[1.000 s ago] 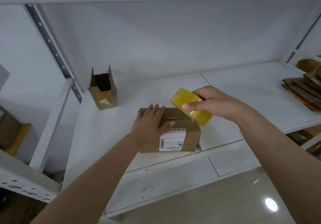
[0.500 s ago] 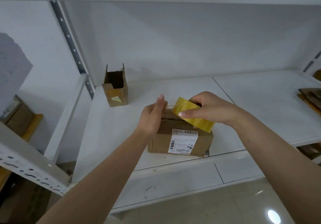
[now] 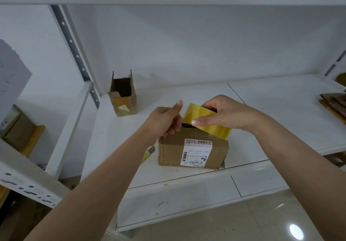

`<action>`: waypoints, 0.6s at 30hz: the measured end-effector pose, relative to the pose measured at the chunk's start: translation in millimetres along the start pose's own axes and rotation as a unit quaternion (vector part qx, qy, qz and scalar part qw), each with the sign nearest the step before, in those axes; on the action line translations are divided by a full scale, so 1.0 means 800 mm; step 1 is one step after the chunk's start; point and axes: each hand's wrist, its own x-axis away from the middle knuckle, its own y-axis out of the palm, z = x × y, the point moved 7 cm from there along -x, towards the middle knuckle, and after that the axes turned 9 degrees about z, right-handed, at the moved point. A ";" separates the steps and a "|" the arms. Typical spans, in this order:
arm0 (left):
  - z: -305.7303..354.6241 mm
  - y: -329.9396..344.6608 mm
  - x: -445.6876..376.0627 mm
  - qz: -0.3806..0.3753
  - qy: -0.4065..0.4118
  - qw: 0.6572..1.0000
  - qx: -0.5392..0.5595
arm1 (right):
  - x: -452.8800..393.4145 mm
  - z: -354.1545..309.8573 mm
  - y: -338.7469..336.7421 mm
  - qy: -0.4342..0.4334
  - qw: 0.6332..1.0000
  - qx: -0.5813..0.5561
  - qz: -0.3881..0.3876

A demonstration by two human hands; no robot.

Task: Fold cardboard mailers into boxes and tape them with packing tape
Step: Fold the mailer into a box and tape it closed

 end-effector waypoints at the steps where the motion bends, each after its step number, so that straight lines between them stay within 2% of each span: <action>1: 0.000 0.001 0.000 -0.006 -0.002 1.000 -0.002 | 0.000 0.000 0.000 0.000 1.000 -0.003 -0.003; 5: -0.001 0.004 -0.001 -0.012 -0.012 1.000 0.005 | -0.001 0.000 0.000 0.001 1.000 -0.006 -0.011; 10: 0.010 0.002 -0.001 0.008 0.027 0.995 0.093 | -0.001 -0.004 -0.003 -0.004 1.000 -0.016 -0.013; 14: 0.024 -0.007 -0.003 0.083 0.095 0.989 0.075 | -0.008 0.002 -0.013 0.026 0.999 -0.034 0.014; 18: 0.031 -0.021 -0.002 0.181 0.157 0.971 -0.020 | -0.010 0.007 -0.021 0.056 0.998 -0.029 0.018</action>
